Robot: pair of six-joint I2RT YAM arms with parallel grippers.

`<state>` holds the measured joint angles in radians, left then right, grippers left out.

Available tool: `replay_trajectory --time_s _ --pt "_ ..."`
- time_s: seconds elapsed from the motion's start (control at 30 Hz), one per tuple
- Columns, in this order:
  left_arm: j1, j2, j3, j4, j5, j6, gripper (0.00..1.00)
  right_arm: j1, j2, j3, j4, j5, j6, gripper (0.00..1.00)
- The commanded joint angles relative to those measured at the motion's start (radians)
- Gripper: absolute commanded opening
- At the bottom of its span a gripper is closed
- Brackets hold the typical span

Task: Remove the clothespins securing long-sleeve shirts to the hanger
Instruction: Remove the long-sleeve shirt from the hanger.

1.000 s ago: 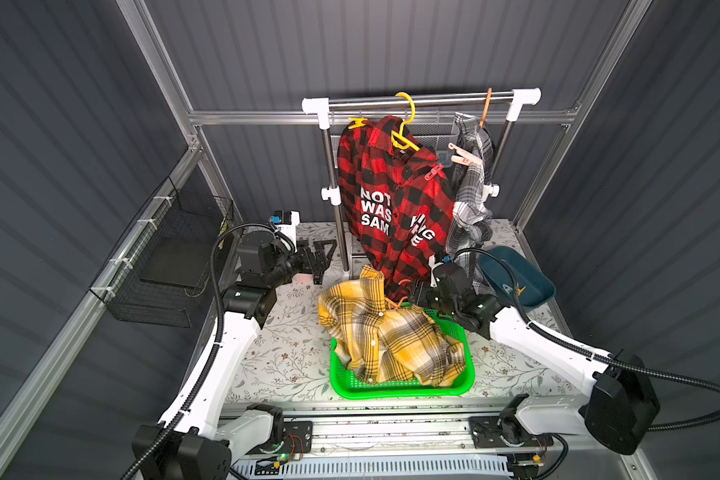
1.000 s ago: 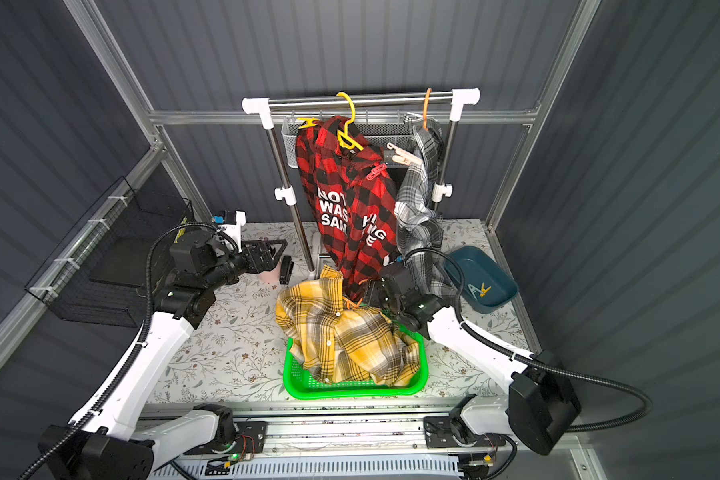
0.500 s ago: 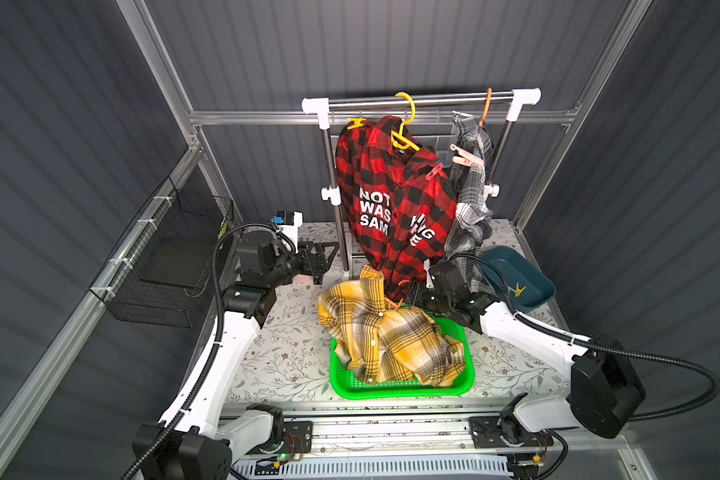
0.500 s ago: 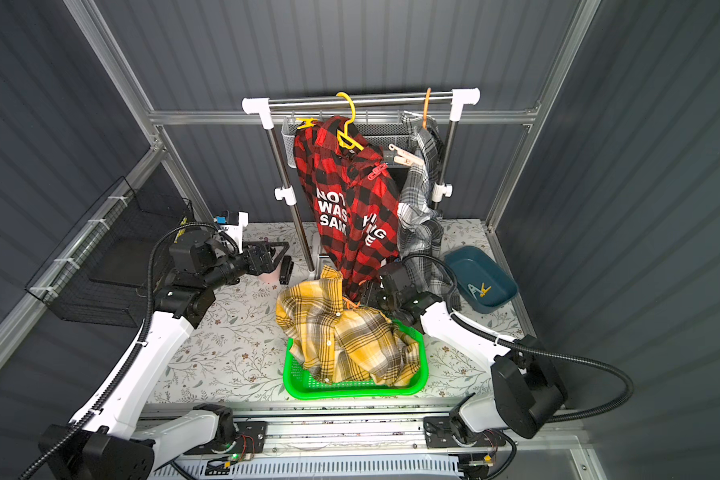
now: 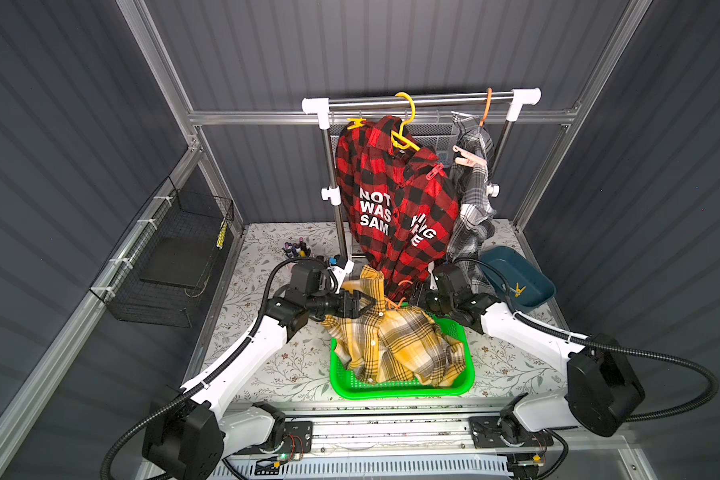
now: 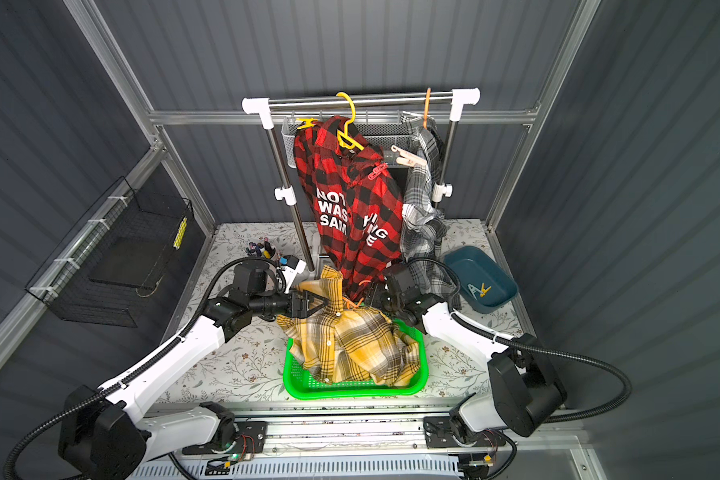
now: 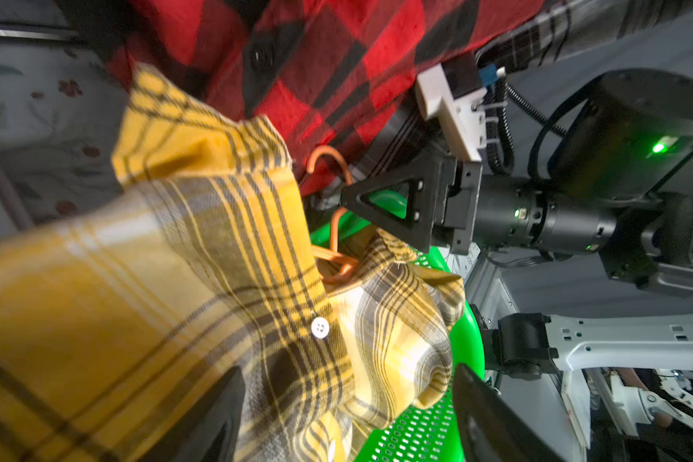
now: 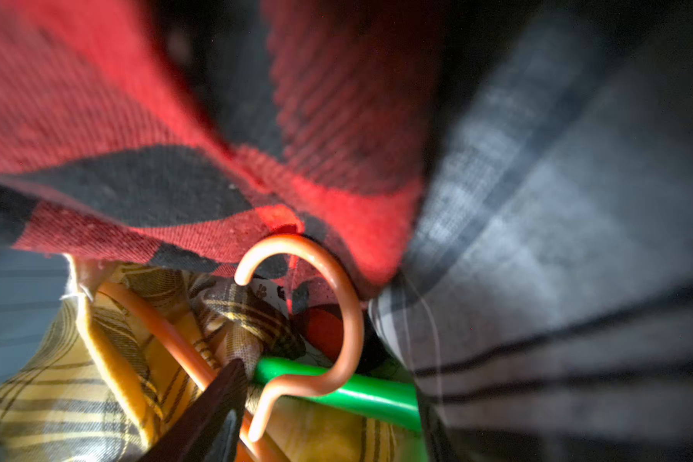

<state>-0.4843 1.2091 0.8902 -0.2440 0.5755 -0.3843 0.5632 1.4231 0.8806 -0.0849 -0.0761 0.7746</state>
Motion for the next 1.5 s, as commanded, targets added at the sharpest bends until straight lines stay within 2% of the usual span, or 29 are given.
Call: replay_trajectory --time_s 0.0,0.4,0.8,1.13,1.27,1.4,1.47 --pt "-0.009 -0.016 -0.033 0.022 -0.023 -0.037 0.81 -0.006 0.014 -0.017 0.056 -0.039 0.011 0.68" --pt "-0.013 0.028 -0.143 0.109 0.007 -0.076 0.81 -0.005 0.056 0.026 0.132 -0.145 0.0 0.67" --pt "-0.012 0.063 -0.155 0.14 0.005 -0.075 0.81 0.007 -0.085 -0.068 0.291 -0.25 -0.032 0.63" --pt "-0.013 0.071 -0.139 0.14 0.012 -0.072 0.81 0.047 -0.157 -0.073 0.297 -0.306 -0.144 0.56" --pt "-0.013 0.06 -0.134 0.136 0.009 -0.072 0.81 0.068 -0.151 -0.049 0.276 -0.305 -0.193 0.46" --pt "-0.013 0.042 -0.122 0.133 0.02 -0.069 0.81 0.097 -0.15 -0.007 0.207 -0.271 -0.284 0.25" --pt "-0.013 0.026 -0.101 0.109 0.016 -0.064 0.81 0.104 -0.152 0.013 0.171 -0.243 -0.328 0.18"
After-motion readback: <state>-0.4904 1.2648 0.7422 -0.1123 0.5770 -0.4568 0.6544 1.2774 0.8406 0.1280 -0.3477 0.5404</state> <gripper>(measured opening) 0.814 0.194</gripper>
